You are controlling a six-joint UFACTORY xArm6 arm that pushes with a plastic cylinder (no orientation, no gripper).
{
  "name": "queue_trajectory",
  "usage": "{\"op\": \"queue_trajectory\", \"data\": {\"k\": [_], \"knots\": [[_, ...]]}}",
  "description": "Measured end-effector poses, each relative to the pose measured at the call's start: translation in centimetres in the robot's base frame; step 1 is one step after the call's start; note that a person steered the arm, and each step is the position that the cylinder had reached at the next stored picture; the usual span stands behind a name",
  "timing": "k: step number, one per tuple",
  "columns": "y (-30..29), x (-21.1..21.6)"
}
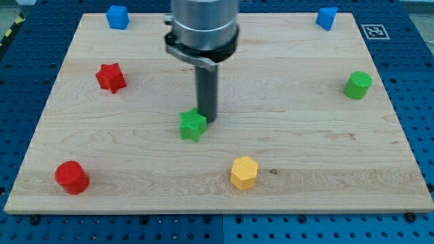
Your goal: Place the green star top right of the red circle
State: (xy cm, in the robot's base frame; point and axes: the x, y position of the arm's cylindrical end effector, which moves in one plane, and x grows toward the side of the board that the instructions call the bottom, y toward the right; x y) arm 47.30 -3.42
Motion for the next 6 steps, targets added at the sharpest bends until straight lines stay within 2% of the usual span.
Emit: {"op": "queue_trajectory", "data": {"k": [2, 4, 6], "knots": [[-6.1, 1.4], [-4.4, 0.8], [-2.0, 3.0]]}}
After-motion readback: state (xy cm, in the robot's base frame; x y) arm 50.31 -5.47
